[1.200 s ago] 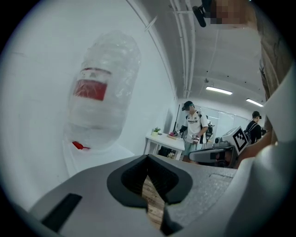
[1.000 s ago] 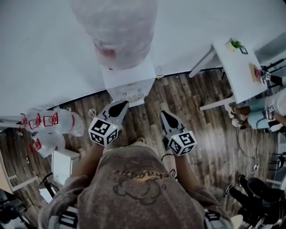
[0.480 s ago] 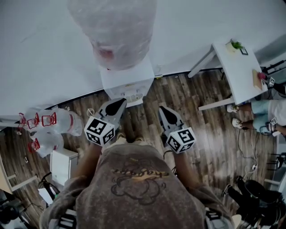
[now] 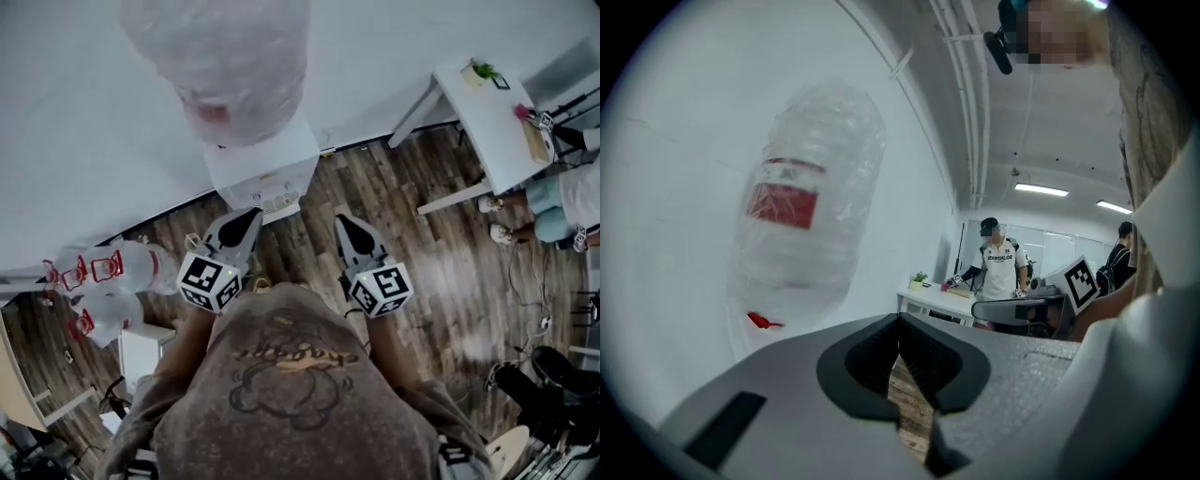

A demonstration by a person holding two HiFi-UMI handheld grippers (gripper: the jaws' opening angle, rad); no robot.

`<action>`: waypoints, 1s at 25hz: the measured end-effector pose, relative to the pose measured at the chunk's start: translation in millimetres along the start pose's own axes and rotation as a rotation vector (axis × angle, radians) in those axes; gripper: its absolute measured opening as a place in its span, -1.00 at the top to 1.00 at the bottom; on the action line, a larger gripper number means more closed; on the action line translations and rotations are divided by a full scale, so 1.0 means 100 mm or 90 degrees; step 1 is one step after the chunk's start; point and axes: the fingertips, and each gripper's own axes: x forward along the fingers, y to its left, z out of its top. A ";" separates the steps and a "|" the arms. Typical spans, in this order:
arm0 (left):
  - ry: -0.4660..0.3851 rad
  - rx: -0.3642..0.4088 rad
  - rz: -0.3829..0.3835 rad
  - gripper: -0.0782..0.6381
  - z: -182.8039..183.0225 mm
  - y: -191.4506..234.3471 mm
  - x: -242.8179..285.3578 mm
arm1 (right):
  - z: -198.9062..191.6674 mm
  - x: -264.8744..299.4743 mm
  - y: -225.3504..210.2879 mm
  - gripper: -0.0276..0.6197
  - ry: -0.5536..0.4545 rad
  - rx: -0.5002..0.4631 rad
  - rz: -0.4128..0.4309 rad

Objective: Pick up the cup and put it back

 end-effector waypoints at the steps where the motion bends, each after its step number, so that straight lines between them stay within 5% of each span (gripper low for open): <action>1: -0.002 -0.001 0.000 0.77 -0.02 0.00 0.00 | 0.00 -0.02 -0.02 0.91 -0.003 0.001 -0.010; 25: -0.021 0.003 0.030 0.77 -0.18 0.36 0.02 | -0.23 0.17 -0.08 0.91 0.003 -0.006 -0.046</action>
